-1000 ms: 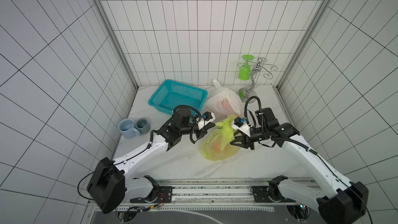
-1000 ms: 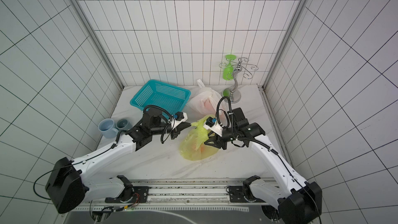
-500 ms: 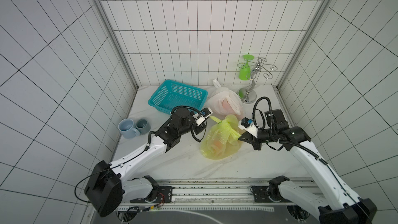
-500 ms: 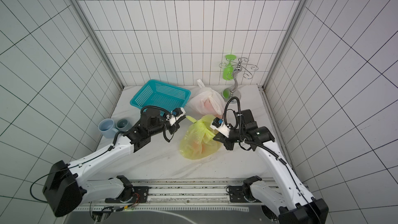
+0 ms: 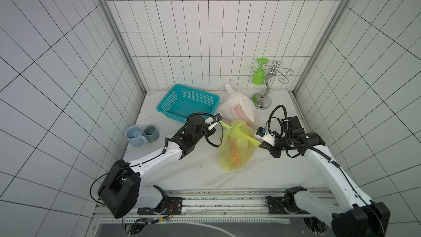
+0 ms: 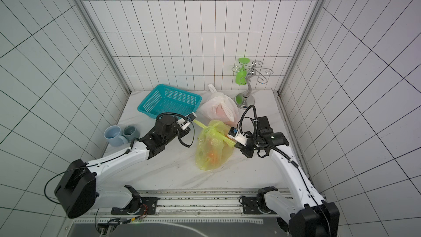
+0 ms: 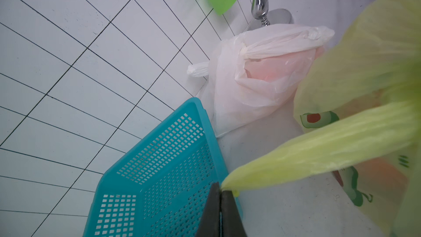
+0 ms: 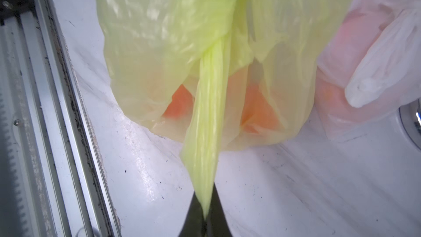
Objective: Place the oranges into plastic bags & tie knots
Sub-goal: Tie the plastic bag at the center of the board.
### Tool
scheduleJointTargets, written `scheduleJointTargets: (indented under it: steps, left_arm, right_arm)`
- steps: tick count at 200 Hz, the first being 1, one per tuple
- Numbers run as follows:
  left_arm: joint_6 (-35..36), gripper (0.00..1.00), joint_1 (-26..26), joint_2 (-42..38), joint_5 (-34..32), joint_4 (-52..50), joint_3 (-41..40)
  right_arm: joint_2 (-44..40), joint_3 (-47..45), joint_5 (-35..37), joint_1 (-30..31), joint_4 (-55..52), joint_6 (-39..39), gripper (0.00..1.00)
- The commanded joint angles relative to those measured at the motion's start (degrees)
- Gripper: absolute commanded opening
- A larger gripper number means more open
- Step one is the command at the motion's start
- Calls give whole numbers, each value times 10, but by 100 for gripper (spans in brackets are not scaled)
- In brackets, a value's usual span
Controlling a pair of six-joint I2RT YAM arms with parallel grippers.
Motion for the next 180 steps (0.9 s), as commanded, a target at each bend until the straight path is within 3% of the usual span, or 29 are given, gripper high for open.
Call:
scheduleJointTargets:
  steps: [1,72,85,103,107,125,129,137,160,180]
  left_arm:
    - [26,0,57,15,-88,39,-12]
    - [36,0,75,30,-86,67,-54]
    - [20,0,76,14,-60,56,-57]
    - [-13,0,76,-24,29,3,-49]
    - [-24,0,76,-33,45,-5,-47]
    - [-64,21,79,-71,104,-47,-37]
    - [-72,26,81,-79,111,-53,-37]
    - [-86,37,90,-98,132,-64,-36]
    - [-148,74,150,-148,184,-74,-45]
    - [-224,94,223,-174,184,-61,-67]
  right_arm:
    - [3,-58,103,-25,-26,-47,0]
    - [17,-120,193,-33,47,-65,0]
    - [5,-119,178,-32,53,-67,0]
    - [-20,-95,116,-32,53,-46,0]
    - [-23,-87,100,-32,53,-39,6]
    - [-26,-56,60,-33,54,-5,44]
    - [-26,-50,54,-36,56,2,63]
    - [-27,-41,42,-45,66,14,82]
    - [-25,-23,39,-109,153,103,99]
    - [-19,-31,84,-179,282,235,100]
